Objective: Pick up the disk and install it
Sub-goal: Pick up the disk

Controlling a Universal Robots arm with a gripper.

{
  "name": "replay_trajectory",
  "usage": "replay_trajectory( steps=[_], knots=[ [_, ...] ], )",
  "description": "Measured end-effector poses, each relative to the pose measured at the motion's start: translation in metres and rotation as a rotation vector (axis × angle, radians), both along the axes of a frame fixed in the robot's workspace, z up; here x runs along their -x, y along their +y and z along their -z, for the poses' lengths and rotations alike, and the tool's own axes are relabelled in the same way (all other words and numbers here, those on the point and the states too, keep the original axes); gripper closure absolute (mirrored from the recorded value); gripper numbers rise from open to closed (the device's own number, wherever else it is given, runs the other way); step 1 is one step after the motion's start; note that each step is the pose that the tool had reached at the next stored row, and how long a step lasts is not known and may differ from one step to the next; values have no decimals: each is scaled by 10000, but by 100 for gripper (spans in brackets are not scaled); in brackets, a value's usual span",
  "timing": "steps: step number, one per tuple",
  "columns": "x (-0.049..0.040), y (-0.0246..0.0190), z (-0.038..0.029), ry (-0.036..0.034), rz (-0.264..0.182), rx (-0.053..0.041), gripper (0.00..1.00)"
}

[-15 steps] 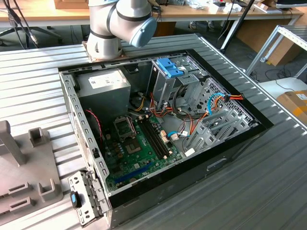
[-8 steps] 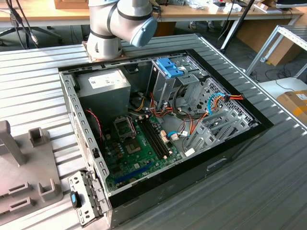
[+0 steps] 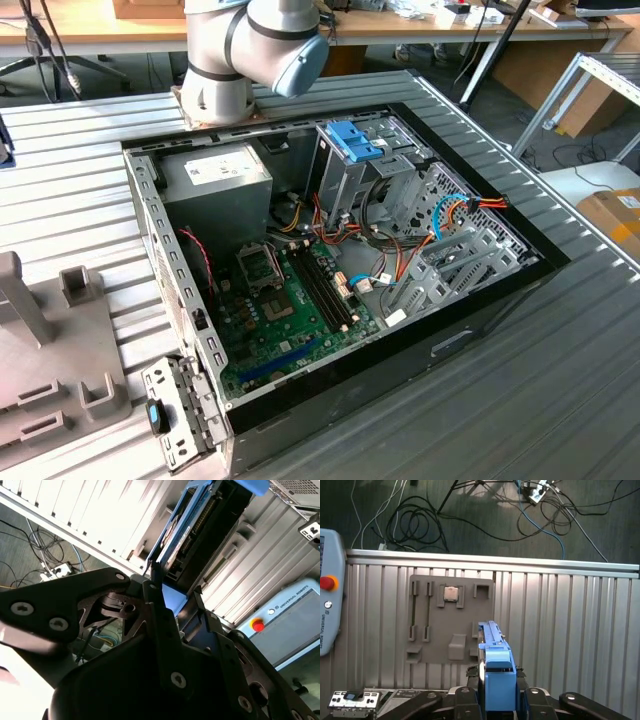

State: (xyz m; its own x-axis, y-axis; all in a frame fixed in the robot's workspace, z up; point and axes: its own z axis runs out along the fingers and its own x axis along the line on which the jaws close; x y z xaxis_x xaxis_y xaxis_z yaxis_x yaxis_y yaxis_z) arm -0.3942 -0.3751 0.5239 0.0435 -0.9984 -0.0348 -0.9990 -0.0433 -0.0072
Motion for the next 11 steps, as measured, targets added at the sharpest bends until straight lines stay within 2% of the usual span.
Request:
replay_trajectory(
  steps=[11],
  knots=[
    [-410, 1, 0, 0, -14, -1, 63]
  ],
)
